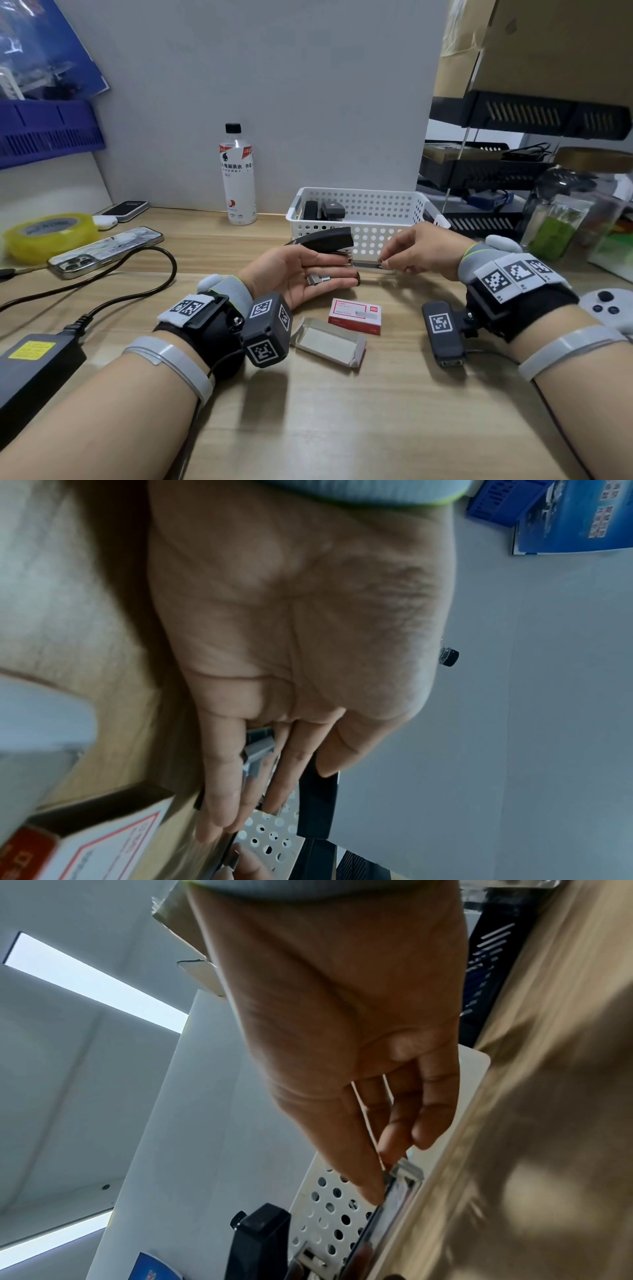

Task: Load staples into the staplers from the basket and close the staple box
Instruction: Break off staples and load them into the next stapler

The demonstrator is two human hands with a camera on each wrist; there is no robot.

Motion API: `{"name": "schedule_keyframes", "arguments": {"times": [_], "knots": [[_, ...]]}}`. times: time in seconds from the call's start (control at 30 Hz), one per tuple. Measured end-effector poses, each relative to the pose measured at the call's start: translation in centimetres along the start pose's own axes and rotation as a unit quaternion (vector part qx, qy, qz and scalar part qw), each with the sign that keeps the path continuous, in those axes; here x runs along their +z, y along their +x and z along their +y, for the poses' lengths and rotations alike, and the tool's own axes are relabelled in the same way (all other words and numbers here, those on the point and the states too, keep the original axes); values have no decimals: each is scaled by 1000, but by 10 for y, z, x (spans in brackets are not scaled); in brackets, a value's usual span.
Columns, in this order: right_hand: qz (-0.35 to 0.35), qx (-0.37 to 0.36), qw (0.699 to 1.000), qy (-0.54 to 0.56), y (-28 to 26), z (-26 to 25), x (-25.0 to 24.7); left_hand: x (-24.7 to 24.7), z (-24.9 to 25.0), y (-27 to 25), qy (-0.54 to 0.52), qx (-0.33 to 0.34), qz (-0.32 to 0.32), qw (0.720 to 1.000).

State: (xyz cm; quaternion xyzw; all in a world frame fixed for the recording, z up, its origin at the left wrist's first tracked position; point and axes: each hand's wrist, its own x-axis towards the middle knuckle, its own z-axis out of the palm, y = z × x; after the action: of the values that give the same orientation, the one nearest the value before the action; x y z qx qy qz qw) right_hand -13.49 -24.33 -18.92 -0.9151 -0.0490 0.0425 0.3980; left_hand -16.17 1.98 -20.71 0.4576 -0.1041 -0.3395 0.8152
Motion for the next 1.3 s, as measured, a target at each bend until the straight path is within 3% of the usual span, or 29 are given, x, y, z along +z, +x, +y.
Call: {"name": "schedule_keyframes", "arguments": {"times": [0.47, 0.97, 1.1, 1.3], "knots": [[-8, 8, 1000, 22, 0, 0, 0, -6, -1, 3, 20, -2, 1, 1000], [-46, 24, 999, 14, -3, 3, -9, -1, -4, 5, -47, 4, 11, 999], [8, -18, 1000, -23, -11, -15, -12, -7, -4, 8, -23, 11, 2, 1000], [-150, -146, 975, -78, -32, -60, 16, -17, -6, 10, 27, 6, -41, 999]]}}
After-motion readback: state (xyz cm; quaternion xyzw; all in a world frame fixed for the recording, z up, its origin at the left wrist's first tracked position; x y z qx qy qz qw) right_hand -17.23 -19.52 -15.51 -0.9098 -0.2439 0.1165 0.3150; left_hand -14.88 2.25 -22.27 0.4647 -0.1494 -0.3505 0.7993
